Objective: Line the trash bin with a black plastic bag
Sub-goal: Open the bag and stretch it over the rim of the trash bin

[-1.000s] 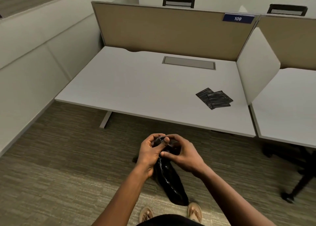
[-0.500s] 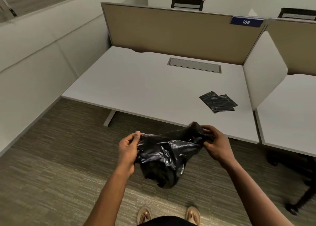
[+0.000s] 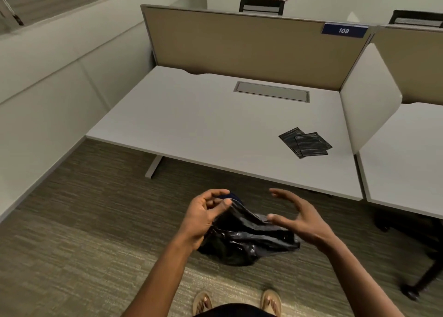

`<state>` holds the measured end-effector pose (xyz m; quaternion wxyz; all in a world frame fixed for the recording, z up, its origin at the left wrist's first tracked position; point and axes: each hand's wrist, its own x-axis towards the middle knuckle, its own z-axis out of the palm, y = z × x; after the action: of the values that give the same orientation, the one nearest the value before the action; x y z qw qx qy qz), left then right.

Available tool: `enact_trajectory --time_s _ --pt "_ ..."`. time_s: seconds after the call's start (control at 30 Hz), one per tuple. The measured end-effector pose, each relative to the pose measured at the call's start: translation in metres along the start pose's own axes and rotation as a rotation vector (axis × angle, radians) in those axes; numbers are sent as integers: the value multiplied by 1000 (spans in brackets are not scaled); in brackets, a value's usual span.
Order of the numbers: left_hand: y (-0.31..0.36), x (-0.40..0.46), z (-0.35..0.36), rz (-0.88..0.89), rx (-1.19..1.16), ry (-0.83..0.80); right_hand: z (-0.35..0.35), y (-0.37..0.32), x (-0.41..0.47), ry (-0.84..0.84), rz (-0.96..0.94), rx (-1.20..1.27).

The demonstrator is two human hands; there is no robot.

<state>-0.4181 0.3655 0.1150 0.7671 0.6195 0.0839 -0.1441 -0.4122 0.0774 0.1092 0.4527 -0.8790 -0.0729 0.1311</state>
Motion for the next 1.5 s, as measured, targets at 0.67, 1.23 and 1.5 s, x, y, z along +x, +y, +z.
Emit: enact_trajectory --time_s 0.67,1.23,1.5 --pt "-38 11 -64 -127 1472 322 40 -28 53 204 13 -184" --pt "-29 36 -67 188 949 416 34 -27 47 229 -82 -410" --pt "-6 52 -55 112 818 513 29 -20 54 212 22 -325"
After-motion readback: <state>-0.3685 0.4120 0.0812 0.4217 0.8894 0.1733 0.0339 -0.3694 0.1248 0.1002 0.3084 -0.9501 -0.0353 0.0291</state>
